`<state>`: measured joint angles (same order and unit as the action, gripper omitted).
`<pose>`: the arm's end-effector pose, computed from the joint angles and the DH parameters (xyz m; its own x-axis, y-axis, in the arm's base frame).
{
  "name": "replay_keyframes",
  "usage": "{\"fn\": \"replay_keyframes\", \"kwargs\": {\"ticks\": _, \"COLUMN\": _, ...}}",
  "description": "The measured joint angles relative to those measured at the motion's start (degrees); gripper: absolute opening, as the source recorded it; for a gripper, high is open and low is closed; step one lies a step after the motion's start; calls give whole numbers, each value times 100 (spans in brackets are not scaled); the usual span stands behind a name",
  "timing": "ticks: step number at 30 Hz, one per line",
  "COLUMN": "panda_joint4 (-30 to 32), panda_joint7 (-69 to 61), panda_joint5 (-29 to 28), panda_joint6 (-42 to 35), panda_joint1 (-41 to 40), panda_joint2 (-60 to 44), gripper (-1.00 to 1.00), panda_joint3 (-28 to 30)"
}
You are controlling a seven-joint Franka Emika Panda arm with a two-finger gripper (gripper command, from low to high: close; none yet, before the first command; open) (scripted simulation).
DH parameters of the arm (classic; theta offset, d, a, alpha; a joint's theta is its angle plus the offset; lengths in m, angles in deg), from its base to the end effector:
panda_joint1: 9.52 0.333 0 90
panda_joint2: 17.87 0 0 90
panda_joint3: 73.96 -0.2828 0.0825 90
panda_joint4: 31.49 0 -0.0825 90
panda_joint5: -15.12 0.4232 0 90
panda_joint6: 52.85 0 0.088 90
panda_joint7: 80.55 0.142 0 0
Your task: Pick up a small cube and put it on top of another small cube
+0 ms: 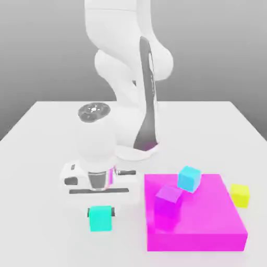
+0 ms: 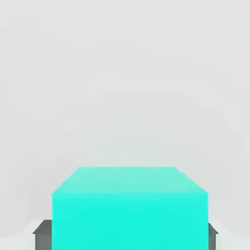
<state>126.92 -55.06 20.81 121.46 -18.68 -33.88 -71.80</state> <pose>0.3589 -0.0820 0.0269 0.7386 -0.6742 -0.0008 -0.6742 -0.7386 0.0011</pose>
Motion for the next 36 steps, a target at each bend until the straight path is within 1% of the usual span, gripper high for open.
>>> {"fn": "replay_keyframes", "kwargs": {"ticks": 2, "panda_joint4": 35, "panda_joint7": 31, "panda_joint5": -35, "panda_joint6": -164, "panda_joint1": 47, "panda_joint2": 202, "gripper": -100, "panda_joint3": 59}}
{"fn": "replay_keyframes", "kwargs": {"ticks": 7, "panda_joint4": 205, "panda_joint7": 315, "panda_joint5": -423, "panda_joint6": -963, "panda_joint1": 130, "panda_joint2": 1173, "gripper": -100, "panda_joint3": 241}}
{"fn": "replay_keyframes", "kwargs": {"ticks": 8, "panda_joint4": 182, "panda_joint7": 337, "panda_joint5": -426, "panda_joint6": -1097, "panda_joint1": 126, "panda_joint2": 1338, "gripper": -100, "panda_joint3": 241}}
{"fn": "replay_keyframes", "kwargs": {"ticks": 11, "panda_joint4": -258, "panda_joint7": 117, "panda_joint5": 31, "panda_joint6": -1368, "panda_joint1": 415, "panda_joint2": 1611, "gripper": -100, "panda_joint3": 21}}
{"fn": "replay_keyframes", "kwargs": {"ticks": 13, "panda_joint4": -524, "panda_joint7": -78, "panda_joint5": 299, "panda_joint6": -1518, "panda_joint1": 640, "panda_joint2": 1716, "gripper": -100, "panda_joint3": -271}}
{"fn": "replay_keyframes", "kwargs": {"ticks": 16, "panda_joint4": -625, "panda_joint7": -286, "panda_joint5": 304, "panda_joint6": -1705, "panda_joint1": 1589, "panda_joint2": 1779, "gripper": -100, "panda_joint3": -721}}
{"fn": "replay_keyframes", "kwargs": {"ticks": 25, "panda_joint4": -634, "panda_joint7": -786, "panda_joint5": -167, "panda_joint6": -2255, "panda_joint1": 3965, "panda_joint2": 1862, "gripper": -100, "panda_joint3": -1776}}
{"fn": "replay_keyframes", "kwargs": {"ticks": 27, "panda_joint4": -526, "panda_joint7": -734, "panda_joint5": -432, "panda_joint6": -2181, "panda_joint1": 4069, "panda_joint2": 1727, "gripper": -100, "panda_joint3": -1802}}
{"fn": "replay_keyframes", "kwargs": {"ticks": 32, "panda_joint4": -534, "panda_joint7": -246, "panda_joint5": -1166, "panda_joint6": -1384, "panda_joint1": 4068, "panda_joint2": 834, "gripper": -100, "panda_joint3": -1657}}
{"fn": "replay_keyframes", "kwargs": {"ticks": 33, "panda_joint4": -539, "panda_joint7": -161, "panda_joint5": -1285, "panda_joint6": -1247, "panda_joint1": 4121, "panda_joint2": 681, "gripper": 100, "panda_joint3": -1584}}
{"fn": "replay_keyframes", "kwargs": {"ticks": 36, "panda_joint4": -539, "panda_joint7": -160, "panda_joint5": -1285, "panda_joint6": -1247, "panda_joint1": 4121, "panda_joint2": 681, "gripper": 100, "panda_joint3": -1584}}
